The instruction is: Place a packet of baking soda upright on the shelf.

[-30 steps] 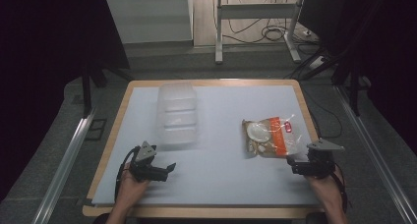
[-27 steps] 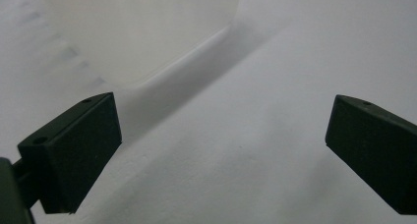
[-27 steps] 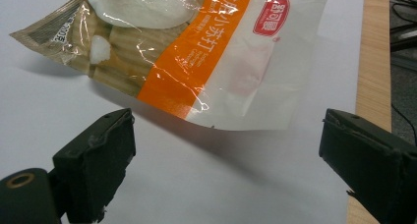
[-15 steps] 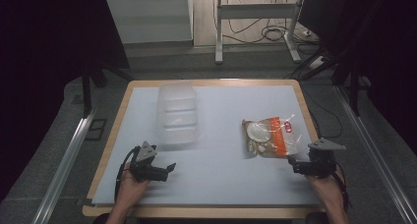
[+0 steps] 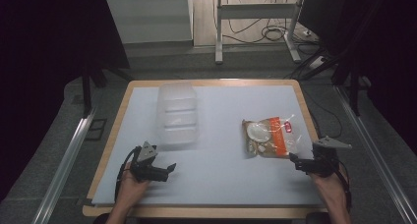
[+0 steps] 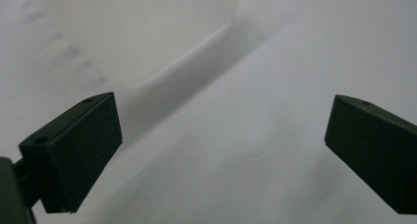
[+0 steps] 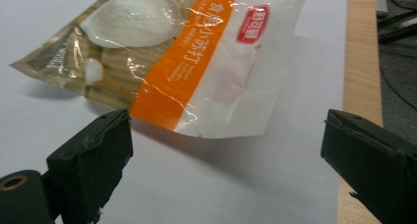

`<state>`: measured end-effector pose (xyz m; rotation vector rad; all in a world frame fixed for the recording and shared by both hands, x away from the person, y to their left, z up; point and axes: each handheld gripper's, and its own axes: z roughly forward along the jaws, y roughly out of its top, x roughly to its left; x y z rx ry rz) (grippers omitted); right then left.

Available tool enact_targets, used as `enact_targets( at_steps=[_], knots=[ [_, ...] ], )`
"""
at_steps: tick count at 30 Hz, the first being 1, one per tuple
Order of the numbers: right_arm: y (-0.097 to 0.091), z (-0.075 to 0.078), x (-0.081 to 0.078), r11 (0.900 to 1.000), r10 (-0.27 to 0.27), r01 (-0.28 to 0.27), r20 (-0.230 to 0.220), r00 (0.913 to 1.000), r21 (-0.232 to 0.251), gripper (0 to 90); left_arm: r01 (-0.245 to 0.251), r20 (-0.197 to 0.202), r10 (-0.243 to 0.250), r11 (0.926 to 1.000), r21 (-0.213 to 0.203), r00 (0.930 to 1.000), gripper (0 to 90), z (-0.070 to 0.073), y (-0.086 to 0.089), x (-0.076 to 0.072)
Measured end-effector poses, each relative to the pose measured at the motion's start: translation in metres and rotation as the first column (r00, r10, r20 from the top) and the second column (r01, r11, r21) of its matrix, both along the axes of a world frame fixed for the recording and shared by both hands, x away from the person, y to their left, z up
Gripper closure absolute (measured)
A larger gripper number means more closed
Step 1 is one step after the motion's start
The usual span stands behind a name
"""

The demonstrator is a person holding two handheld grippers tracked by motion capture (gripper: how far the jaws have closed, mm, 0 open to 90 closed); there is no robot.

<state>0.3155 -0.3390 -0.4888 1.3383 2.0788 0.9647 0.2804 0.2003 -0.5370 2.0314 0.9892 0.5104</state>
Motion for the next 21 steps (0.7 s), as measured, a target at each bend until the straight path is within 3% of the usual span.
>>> enact_targets(
  at_steps=[6,16,17,21],
  knots=[
    [0.002,-0.001,0.006,0.999,0.012,-0.013,-0.033,0.9994,-0.044,7.0,0.002,-0.003,-0.002,1.0,0.003,1.0,0.8,0.0,0.0,0.0],
    [0.0,0.003,0.016,0.9988,0.048,-0.047,-0.073,0.9962,0.007,8.8,0.004,-0.006,-0.004,0.9999,0.012,1.0,0.9,-0.001,-0.001,0.0],
    [-0.002,0.004,0.018,0.9973,0.073,-0.072,-0.078,0.9943,0.008,8.7,0.004,-0.006,-0.004,0.9999,0.012,1.0,0.9,-0.001,-0.001,0.0],
    [-0.002,0.002,0.021,0.9953,0.078,-0.083,-0.095,0.9924,-0.05,8.8,0.003,-0.008,-0.002,0.9998,0.018,1.0,0.9,-0.001,-0.002,0.001]
  ],
)
